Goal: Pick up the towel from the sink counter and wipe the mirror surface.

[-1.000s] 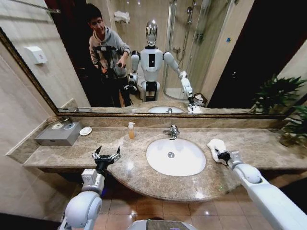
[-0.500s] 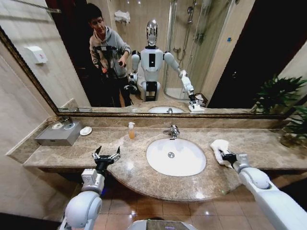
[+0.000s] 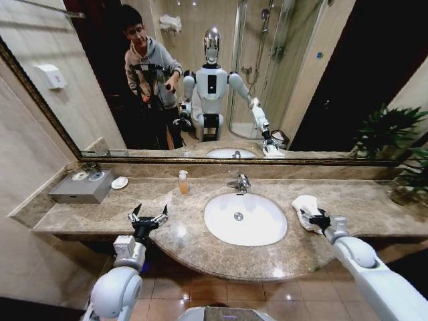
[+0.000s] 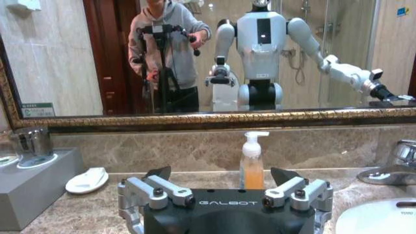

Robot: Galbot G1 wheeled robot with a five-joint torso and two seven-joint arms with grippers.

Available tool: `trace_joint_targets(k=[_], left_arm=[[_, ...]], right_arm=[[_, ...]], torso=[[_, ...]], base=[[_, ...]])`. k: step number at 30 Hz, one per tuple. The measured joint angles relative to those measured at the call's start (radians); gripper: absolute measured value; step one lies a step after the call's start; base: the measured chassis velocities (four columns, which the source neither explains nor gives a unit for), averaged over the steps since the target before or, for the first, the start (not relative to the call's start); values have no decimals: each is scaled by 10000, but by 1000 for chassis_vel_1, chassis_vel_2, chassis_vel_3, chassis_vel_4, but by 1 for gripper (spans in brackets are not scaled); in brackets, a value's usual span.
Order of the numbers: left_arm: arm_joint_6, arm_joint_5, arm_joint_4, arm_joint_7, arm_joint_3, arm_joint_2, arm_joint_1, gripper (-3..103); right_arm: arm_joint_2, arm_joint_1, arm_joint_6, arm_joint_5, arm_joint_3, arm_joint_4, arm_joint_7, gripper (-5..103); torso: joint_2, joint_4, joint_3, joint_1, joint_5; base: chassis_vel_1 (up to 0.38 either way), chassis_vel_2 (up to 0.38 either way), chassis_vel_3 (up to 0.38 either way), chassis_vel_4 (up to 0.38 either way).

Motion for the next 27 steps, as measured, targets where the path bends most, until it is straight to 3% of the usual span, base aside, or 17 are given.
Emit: trace_joint_targets(k=[3, 9, 19, 22, 27], left_arm=[[0, 0, 0, 1, 0, 0, -1, 100], [0, 0, 0, 0, 0, 0, 0, 100], [0, 0, 0, 0, 0, 0, -1, 100], [0, 0, 0, 0, 0, 0, 0, 100], [0, 0, 0, 0, 0, 0, 0, 100]], right_arm=[[126, -231, 609, 328, 261, 322, -205, 99], [701, -889, 1362, 1215, 1286, 1533, -1023, 100], [1735, -1696, 1394, 1793, 2577, 3767, -1209, 100], [2222, -2028, 1397, 1721, 2896, 4461, -1249, 100], [2419, -2410, 1073, 1341, 3194, 4944, -1388, 100]], torso=[[0, 1, 0, 0, 2], [0, 0, 0, 0, 1], [0, 0, -1, 0, 1], [0, -1, -1, 0, 1], [0, -2, -1, 0, -1]], base=[[0, 0, 0, 0], [0, 0, 0, 0], [0, 0, 0, 0], [0, 0, 0, 0], [0, 0, 0, 0]])
